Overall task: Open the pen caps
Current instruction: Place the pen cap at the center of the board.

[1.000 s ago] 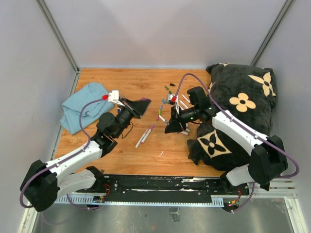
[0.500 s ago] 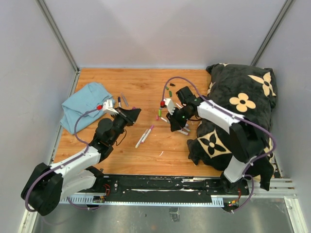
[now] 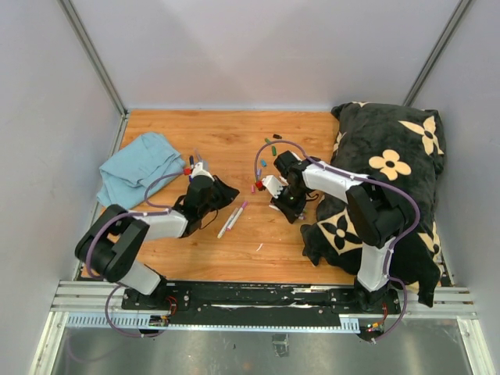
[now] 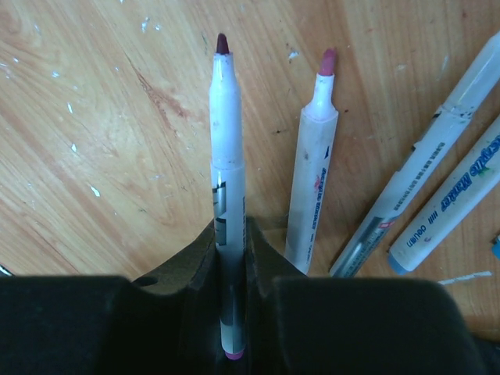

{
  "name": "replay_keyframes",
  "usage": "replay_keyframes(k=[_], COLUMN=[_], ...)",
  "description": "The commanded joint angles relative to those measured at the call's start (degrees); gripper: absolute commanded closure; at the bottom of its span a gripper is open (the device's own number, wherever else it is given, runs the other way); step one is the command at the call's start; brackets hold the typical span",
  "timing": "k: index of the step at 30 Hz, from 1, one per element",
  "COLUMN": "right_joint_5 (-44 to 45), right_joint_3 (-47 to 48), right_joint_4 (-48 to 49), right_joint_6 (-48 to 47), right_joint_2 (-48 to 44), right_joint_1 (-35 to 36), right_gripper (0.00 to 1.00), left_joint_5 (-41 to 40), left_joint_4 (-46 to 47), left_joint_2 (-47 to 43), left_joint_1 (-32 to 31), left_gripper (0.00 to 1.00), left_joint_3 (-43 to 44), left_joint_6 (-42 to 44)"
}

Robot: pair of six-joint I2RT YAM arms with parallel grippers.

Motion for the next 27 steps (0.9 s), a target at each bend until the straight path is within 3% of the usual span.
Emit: replay_keyframes(k=[1, 12, 22, 27], right_joint_5=[2.6, 2.7, 2.3, 2.2], right_joint_3=[1.3, 2.1, 2.7, 2.9], right_joint_4=[-2.7, -3.8, -4.4, -4.4], right_joint_6=[-1.0, -0.9, -0.7, -0.7], right_joint_2=[0.9, 2.1, 1.5, 0.8], right_joint_1=[1.4, 1.8, 1.8, 1.8], right_gripper=[0.84, 0.74, 0.73, 0.73], left_joint_5=[0.9, -0.4, -1.0, -1.8], left_joint_4=[-4.2, -11.3, -11.7, -12.7], left_joint_2=[8.1, 18.6, 18.6, 17.0], left_joint_1=[0.4, 0.4, 0.4, 0.4], left_gripper=[1.00, 0.88, 0.64, 0.63], left_joint_3=[5.8, 14.1, 13.5, 13.2], left_joint_6=[-0.9, -0.5, -0.9, -0.7])
